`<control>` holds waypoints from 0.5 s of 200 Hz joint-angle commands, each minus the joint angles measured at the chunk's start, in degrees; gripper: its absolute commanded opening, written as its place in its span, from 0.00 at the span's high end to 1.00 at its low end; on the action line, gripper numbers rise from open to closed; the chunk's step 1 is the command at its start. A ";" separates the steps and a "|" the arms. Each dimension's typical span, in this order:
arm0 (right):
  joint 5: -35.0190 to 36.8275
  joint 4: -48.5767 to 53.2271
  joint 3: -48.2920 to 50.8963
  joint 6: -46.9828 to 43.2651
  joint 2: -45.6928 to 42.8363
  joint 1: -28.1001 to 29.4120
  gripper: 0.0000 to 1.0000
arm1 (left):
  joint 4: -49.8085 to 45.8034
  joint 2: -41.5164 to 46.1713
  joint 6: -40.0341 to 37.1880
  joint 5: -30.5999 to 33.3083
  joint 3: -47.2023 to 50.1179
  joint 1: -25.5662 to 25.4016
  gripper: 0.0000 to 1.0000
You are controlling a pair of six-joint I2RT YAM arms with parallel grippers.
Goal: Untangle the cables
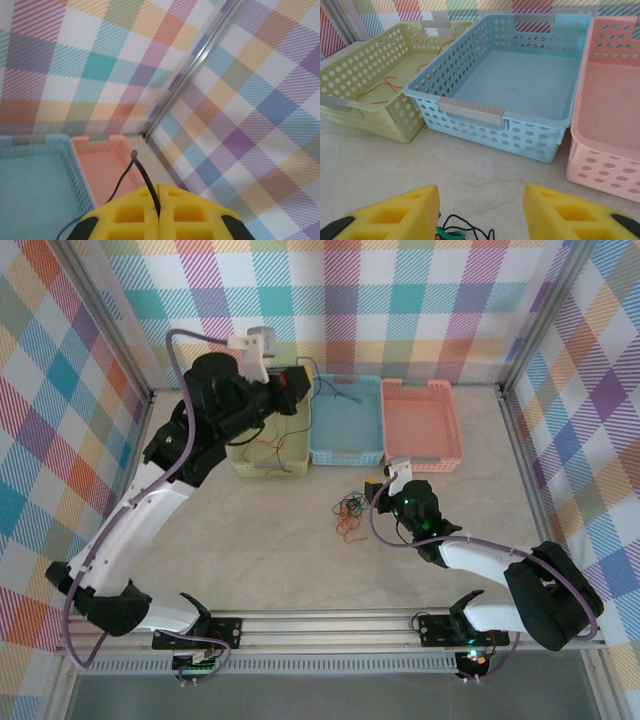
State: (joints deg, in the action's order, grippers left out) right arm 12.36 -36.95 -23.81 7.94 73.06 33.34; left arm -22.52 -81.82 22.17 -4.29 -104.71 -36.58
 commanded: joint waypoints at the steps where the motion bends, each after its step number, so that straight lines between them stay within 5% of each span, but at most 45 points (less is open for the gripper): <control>1: -1.23 0.38 -2.19 0.50 0.51 -0.38 0.53 | -1.20 -4.02 -3.03 1.69 -6.18 0.45 1.00; 100: -3.50 2.94 -3.68 -0.12 1.89 -0.47 0.53 | -5.96 -33.01 -3.64 -1.50 -38.84 4.10 1.00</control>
State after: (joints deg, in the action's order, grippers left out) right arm 10.63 -34.94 -24.95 7.97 73.82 33.34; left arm -27.35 -108.90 18.55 -3.51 -136.22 -34.57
